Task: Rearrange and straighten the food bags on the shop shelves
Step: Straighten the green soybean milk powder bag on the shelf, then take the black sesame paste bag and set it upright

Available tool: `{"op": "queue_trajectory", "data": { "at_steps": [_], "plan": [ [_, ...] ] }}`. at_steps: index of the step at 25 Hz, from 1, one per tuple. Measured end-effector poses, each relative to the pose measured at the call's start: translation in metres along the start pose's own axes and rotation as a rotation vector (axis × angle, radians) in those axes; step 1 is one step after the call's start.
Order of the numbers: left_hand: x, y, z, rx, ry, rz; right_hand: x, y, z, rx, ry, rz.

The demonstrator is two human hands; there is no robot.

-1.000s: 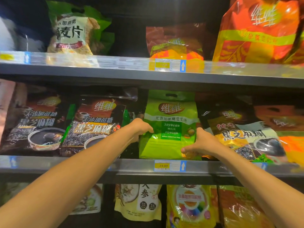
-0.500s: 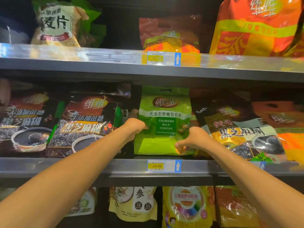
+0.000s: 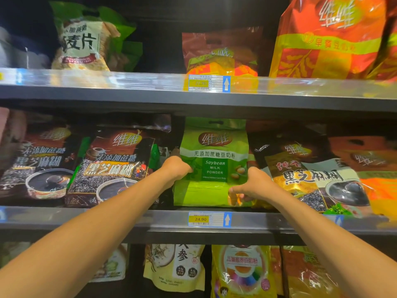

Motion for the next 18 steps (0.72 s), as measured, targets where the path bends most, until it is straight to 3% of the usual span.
{"op": "queue_trajectory", "data": {
  "at_steps": [5, 12, 18],
  "plan": [
    [-0.015, -0.025, 0.029, 0.171, 0.265, 0.101, -0.024, -0.01, -0.002, -0.072, -0.04, 0.244],
    [-0.039, -0.076, 0.052, 0.682, 0.802, 0.291, -0.028, -0.031, -0.035, -0.262, -0.14, 0.341],
    [-0.086, -0.092, 0.025, 0.689, 0.993, 0.344, -0.015, -0.045, -0.078, -0.388, -0.04, 0.334]
  ]
}}
Point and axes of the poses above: each hand's wrist, its own y-axis towards the middle knuckle, its own x-axis out of the palm, z = x × y, the point moved 7 cm from there along y, towards the middle knuckle, and after that the axes turned 10 degrees about -y, right-handed, at the moved point
